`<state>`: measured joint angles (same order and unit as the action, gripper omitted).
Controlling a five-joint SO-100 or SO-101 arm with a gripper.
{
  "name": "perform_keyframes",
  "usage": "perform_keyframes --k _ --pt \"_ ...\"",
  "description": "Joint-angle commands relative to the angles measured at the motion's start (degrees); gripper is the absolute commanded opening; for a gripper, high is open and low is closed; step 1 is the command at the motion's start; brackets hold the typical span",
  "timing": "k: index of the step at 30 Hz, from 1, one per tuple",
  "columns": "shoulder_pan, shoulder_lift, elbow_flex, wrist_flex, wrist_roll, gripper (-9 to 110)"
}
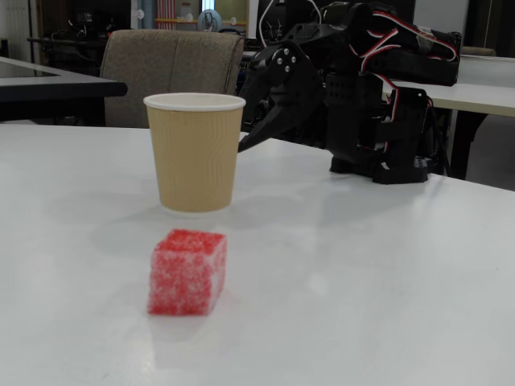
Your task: Grasp a red cube and put it in the cup.
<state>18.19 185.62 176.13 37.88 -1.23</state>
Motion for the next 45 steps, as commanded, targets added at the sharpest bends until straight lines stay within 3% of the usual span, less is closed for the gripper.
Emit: perform_keyframes --k 1,41,45 --pt "0.18 0.44 4.13 -1.05 0.18 0" --pt "0.09 0.44 4.13 -0.97 0.18 0" --pt "-4.75 0.44 4.13 -0.97 -0.09 0"
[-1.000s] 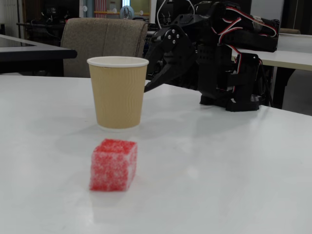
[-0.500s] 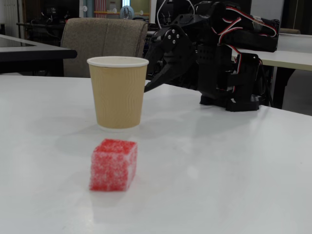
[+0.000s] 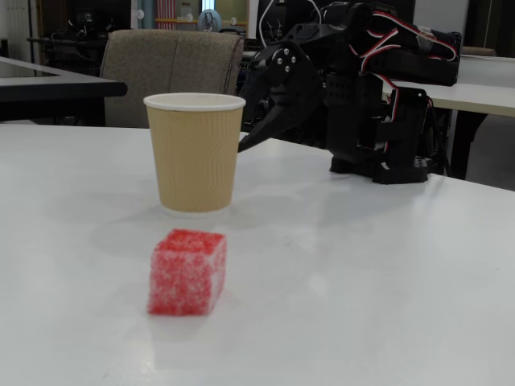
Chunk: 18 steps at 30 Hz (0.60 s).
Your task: Grasp a red cube and put it in the cup.
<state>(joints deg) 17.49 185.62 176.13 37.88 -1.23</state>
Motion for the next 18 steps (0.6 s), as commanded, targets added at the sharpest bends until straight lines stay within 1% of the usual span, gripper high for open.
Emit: perform_keyframes --k 1,7,18 --pt "-5.36 0.44 4.13 -1.05 -0.09 0" --pt "-8.53 0.44 4.13 -0.97 -0.26 0" --pt "-23.91 0.35 4.13 -1.93 -0.35 1"
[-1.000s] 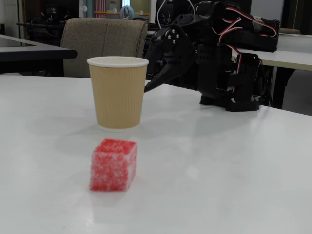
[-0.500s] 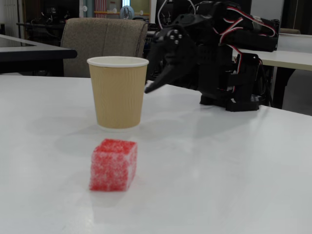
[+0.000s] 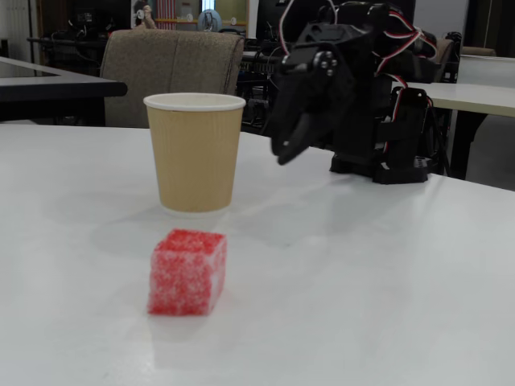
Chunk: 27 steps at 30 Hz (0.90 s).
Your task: Grasp a red cube and put it in the cup.
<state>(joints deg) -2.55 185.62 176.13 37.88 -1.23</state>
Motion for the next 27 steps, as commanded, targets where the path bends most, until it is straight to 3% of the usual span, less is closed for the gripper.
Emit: perform_keyframes --k 1,16,27 --pt "-5.19 0.35 4.13 -1.93 -0.35 1" --pt "-24.79 -0.18 3.87 -2.11 -3.78 1" --pt "-22.32 -12.74 -5.71 -4.83 -56.87 0"
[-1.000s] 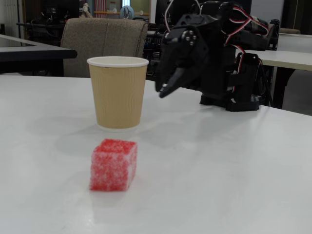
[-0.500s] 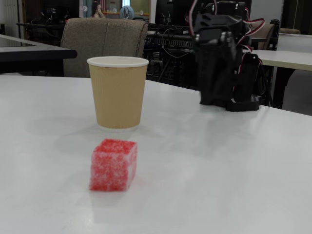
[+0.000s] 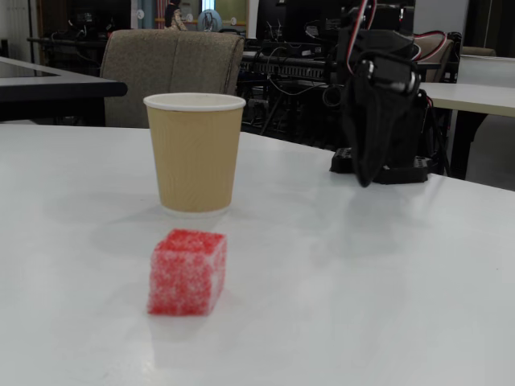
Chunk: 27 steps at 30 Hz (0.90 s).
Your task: Grasp a red cube and put it in the cup.
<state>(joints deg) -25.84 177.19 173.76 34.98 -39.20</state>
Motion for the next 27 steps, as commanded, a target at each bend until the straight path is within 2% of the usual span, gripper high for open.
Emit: perform_keyframes --k 1,5,14,21,27 --pt "1.49 -5.89 -4.13 -2.46 -22.5 0" --pt "3.87 -13.62 -9.76 -3.78 -31.9 0" --pt "8.88 -33.84 -29.44 -6.68 -46.05 1" --pt "10.9 -38.23 -33.22 -10.37 -52.47 1" --pt "9.93 -41.75 -36.47 -10.81 -53.26 1"
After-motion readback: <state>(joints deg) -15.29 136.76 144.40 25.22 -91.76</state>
